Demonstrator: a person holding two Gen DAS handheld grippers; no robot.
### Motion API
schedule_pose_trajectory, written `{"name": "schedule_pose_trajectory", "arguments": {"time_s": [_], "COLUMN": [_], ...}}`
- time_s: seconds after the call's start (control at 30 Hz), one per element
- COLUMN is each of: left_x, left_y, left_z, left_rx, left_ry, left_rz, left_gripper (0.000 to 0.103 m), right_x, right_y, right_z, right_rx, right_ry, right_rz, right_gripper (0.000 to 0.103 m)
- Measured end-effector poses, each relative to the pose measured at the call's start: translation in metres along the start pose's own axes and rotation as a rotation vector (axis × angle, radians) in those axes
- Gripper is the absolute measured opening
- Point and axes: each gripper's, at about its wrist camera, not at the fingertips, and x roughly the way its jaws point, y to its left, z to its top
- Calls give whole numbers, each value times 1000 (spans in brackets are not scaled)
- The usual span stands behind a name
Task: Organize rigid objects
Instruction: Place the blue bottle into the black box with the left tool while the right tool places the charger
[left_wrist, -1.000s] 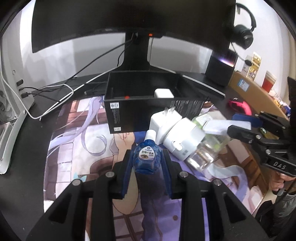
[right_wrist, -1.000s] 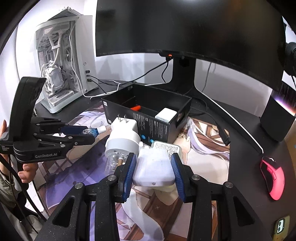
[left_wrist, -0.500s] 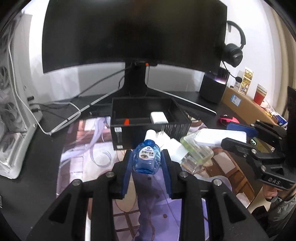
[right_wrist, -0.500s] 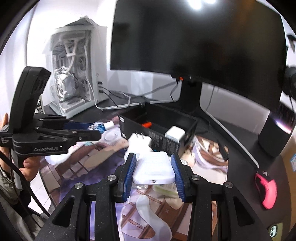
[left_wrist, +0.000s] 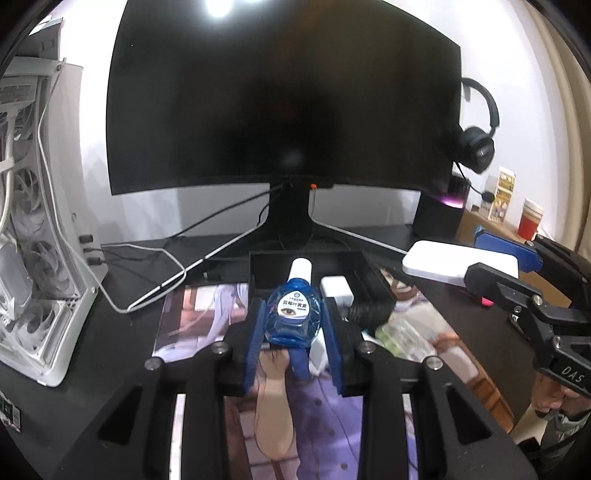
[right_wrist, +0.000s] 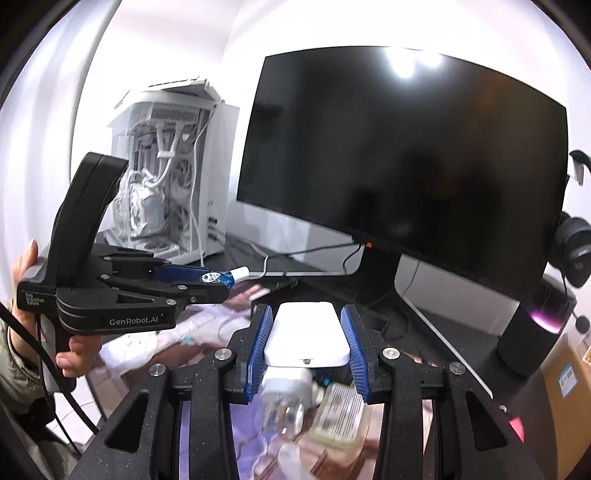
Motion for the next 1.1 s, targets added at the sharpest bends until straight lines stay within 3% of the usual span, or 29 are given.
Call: {"name": "schedule_pose_trajectory", "arguments": {"time_s": [0.13, 0.47, 0.63, 0.83, 1.1], "left_x": [7, 47, 77, 126, 155], "left_y": [1, 6, 3, 20, 18], "left_z": [20, 48, 49, 38, 24], "left_rx": [30, -29, -26, -79, -69], "left_ry": [-74, -73, -21, 111, 192], "left_rz": [48, 33, 13, -12, -16], "left_gripper": [29, 29, 29, 29, 29], "right_x": [16, 73, 105, 143, 180], "right_y": [-12, -59, -68, -77, -83], "right_z": [16, 36, 38, 25, 0], "right_rx": [9, 113, 139, 179, 210], "right_ry": [-32, -24, 30, 127, 228], "right_rz": [-29, -61, -46, -30, -33], "right_gripper": [39, 39, 39, 39, 39]}}
